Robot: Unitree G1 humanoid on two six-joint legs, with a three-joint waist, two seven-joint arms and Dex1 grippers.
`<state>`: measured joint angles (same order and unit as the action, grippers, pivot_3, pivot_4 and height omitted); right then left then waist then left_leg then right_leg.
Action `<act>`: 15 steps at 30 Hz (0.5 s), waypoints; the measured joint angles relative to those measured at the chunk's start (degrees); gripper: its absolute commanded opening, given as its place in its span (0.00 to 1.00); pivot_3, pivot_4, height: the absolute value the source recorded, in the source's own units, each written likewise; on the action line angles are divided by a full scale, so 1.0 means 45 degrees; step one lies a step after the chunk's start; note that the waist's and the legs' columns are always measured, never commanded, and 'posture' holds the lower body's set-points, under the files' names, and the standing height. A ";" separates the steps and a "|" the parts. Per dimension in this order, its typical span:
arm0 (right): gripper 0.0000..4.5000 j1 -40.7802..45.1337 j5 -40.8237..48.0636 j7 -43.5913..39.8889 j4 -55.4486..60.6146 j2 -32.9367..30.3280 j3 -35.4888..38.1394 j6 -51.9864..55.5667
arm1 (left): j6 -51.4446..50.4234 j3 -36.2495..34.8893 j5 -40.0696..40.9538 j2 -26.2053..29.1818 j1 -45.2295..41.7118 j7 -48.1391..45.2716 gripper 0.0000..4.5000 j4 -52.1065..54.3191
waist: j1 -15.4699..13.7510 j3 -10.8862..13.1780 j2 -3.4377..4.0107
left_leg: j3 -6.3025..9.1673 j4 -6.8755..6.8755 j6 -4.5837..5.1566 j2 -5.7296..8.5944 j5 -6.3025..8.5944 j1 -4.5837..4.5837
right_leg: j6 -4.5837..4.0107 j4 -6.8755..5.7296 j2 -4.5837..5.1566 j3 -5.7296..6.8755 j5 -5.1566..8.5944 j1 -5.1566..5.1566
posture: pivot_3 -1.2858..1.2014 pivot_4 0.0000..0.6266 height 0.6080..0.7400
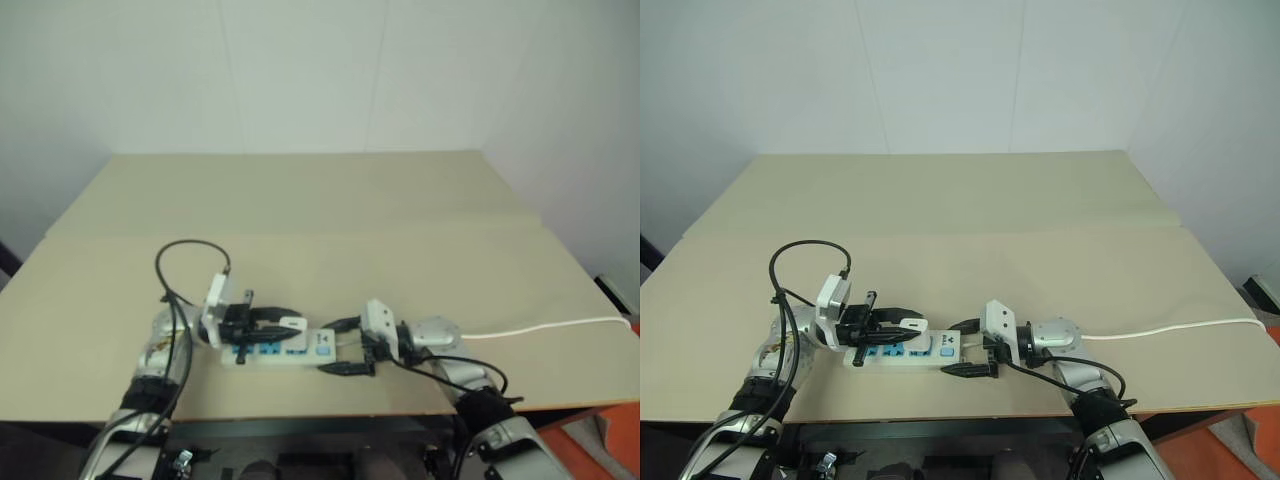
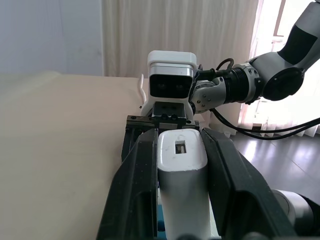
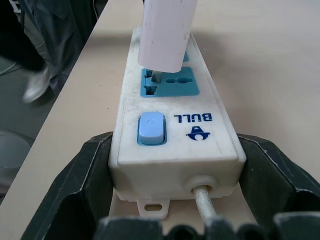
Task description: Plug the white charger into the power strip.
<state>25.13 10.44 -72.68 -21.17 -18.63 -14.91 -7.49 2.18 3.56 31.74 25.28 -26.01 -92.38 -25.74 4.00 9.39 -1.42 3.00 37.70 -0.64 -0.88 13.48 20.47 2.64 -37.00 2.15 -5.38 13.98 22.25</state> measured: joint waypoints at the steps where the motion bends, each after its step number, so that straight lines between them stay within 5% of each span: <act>1: 0.76 -0.0005 0.0000 0.0000 0.0000 0.0002 0.0000 -0.0017 | -0.0003 0.0021 0.0025 0.0019 0.0004 -0.0001 0.22 0.0006 | -0.0001 0.0000 0.0000 | 0.0000 0.0000 0.0000 0.0000 0.0000 0.0001 | 0.0001 0.0002 0.0000 0.0000 0.0000 0.0001 | 0.52 0.24 1.00; 15: 0.76 -0.0048 0.0001 0.0004 0.0000 0.0028 0.0000 -0.0174 | 0.0108 0.0027 0.0435 0.0028 0.0255 -0.0006 0.22 -0.0028 | 0.0007 0.0002 -0.0002 | -0.0001 -0.0019 -0.0002 -0.0003 0.0002 0.0001 | 0.0000 0.0016 0.0001 0.0000 0.0008 0.0006 | 0.52 0.24 1.00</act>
<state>24.92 10.44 -72.67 -21.17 -18.51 -14.91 -8.27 2.67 3.68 33.70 25.40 -24.87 -92.41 -25.87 4.03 9.39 -1.43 3.00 37.61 -0.65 -0.89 13.49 20.47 2.64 -36.94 2.16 -5.38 14.01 22.27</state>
